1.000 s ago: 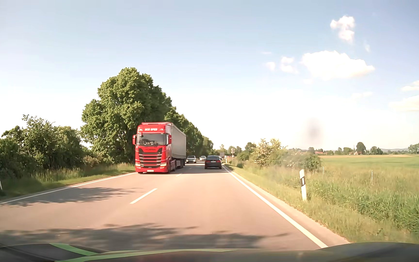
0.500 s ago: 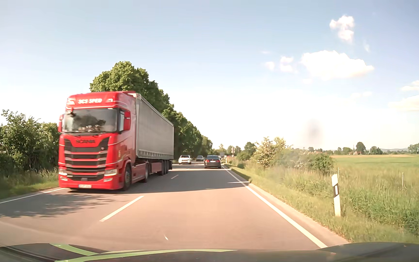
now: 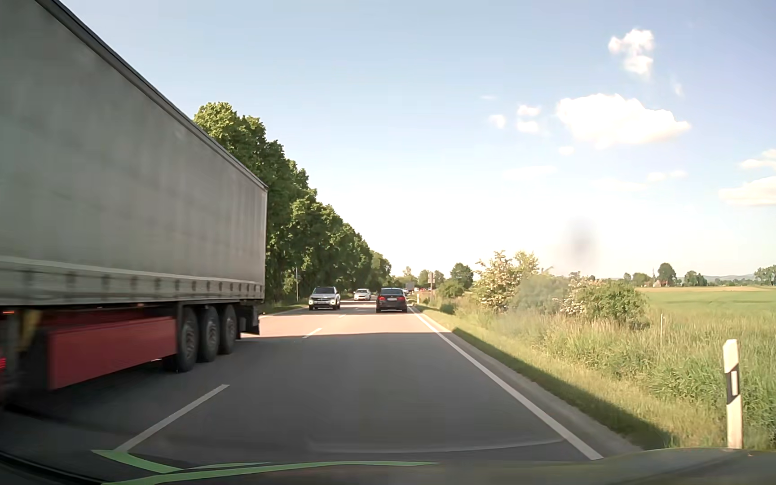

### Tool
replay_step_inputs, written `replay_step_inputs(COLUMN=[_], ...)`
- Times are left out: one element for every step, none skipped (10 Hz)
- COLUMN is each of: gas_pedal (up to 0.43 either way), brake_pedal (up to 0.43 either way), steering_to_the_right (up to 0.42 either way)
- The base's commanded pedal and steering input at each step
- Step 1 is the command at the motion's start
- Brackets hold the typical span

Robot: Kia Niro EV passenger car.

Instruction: Follow the waypoints while adhering to traffic rules and regulations

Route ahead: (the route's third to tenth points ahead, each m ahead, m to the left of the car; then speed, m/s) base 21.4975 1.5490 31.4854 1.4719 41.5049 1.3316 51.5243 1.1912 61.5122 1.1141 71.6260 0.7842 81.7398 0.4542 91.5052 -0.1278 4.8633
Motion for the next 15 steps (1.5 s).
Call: replay_step_inputs(gas_pedal=[0.098,0.098,0.098,0.098,0.098,0.098,0.098,0.098,0.098,0.098,0.098,0.098,0.098,0.098,0.098], brake_pedal=[0.0,0.0,0.0,0.0,0.0,0.0,0.0,0.0,0.0,0.0,0.0,0.0,0.0,0.0,0.0], steering_to_the_right=[0.006,0.007,0.006,0.006,0.006,0.006,0.005,0.005,0.005,0.005,0.004,0.004,0.004,0.004,0.004])
